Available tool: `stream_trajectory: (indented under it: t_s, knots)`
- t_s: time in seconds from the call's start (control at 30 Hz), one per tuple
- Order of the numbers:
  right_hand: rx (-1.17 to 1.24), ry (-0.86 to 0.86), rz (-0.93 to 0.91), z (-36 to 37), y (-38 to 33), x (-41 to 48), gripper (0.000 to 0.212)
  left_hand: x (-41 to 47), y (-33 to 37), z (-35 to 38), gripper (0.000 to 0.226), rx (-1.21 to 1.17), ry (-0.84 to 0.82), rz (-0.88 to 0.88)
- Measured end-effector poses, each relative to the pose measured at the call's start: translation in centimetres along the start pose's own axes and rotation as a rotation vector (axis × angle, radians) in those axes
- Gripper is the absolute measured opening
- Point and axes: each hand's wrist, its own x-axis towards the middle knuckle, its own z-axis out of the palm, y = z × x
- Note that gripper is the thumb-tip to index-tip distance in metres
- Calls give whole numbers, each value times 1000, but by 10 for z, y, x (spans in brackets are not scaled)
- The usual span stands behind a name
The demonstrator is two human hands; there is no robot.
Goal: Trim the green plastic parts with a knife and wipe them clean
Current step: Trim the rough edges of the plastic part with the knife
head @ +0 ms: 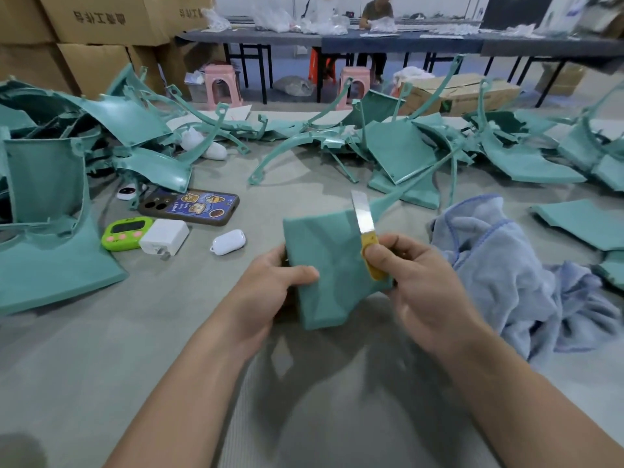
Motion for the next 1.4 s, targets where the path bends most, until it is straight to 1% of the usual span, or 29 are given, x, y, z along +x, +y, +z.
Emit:
stream_trajectory:
  t_s: [0.03, 0.07, 0.1, 0.17, 0.23, 0.27, 0.3, 0.33, 0.37, 0.4, 0.43, 0.47, 0.5, 0.53, 0.57, 0.63, 0.77, 0.83, 0.93, 0.97, 1.03, 1.13, 1.2, 1.23, 1.3, 1.37, 1.4]
  knots:
    - [-90, 10, -51, -5, -3, 3, 22, 0, 1, -1, 33, -7, 0, -2]
    - [-194, -19, -102, -11, -7, 5, 26, 1, 2, -2, 34, -27, 26, 11]
    - [-290, -89, -135, -17, -12, 7, 26, 2, 4, -4, 34, -44, 64, 28]
    - [-436, -272, -127, -28, -18, 9, 21, 2, 7, -7, 35, -33, 93, 44]
    - [-521, -407, -83, -32, -18, 6, 17, 0, 6, -9, 35, 53, 16, 22]
    - [-514, -438, -69, -30, -17, 3, 14, -2, 5, -8, 34, 96, -47, -10]
    - [-448, -440, -56, -26, -14, 1, 11, -4, 3, -7, 33, 126, -108, -39]
    - [-322, -411, -35, -21, -13, 0, 8, -6, 1, -5, 32, 139, -140, -56]
    - [-180, -339, -15, -18, -12, 0, 6, -6, 0, -3, 31, 131, -125, -55]
    - [-69, -227, -10, -16, -13, 2, 7, -5, 0, -2, 30, 101, -65, -36]
    - [-18, -98, -28, -17, -14, 5, 6, -2, 0, -3, 28, 67, 25, -5]
    - [-36, 21, -55, -18, -16, 8, 2, 1, 1, -4, 25, 38, 131, 22]
    - [-112, 110, -84, -22, -17, 9, 7, 4, 2, -7, 25, 7, 233, 43]
    - [-202, 155, -103, -24, -16, 9, 14, 6, 4, -11, 26, -35, 311, 62]
    - [-269, 165, -112, -25, -15, 8, 19, 7, 5, -14, 30, -87, 358, 85]
    - [-325, 139, -94, -23, -11, 5, 23, 8, 7, -18, 38, -157, 396, 131]
    - [-399, 75, -87, -14, -2, 6, 23, 9, 6, -20, 49, -108, 450, 212]
    - [-367, 72, -75, -11, 2, 7, 22, 8, 6, -19, 54, -92, 450, 259]
    - [-246, 58, -56, -6, 3, 9, 22, 4, 7, -17, 46, -72, 408, 313]
    - [-216, 54, -47, -5, 3, 10, 22, 3, 7, -15, 47, -62, 388, 323]
    - [-218, 84, -18, -6, 2, 12, 24, 1, 9, -14, 52, -67, 369, 342]
    - [-311, 215, 42, -12, 6, 17, 32, 1, 9, -14, 52, -79, 398, 353]
    - [-304, 266, 26, -14, 6, 18, 35, 1, 10, -15, 54, -94, 424, 364]
    - [-263, 270, -11, -15, 6, 17, 33, 1, 10, -16, 60, -91, 429, 368]
    - [-184, 187, -81, -13, 3, 15, 27, 1, 11, -16, 66, -94, 436, 368]
    - [-158, 75, -50, -10, 4, 14, 24, 2, 11, -15, 56, -99, 443, 367]
    - [-180, 72, -10, -9, 6, 15, 26, 2, 10, -15, 53, -97, 441, 371]
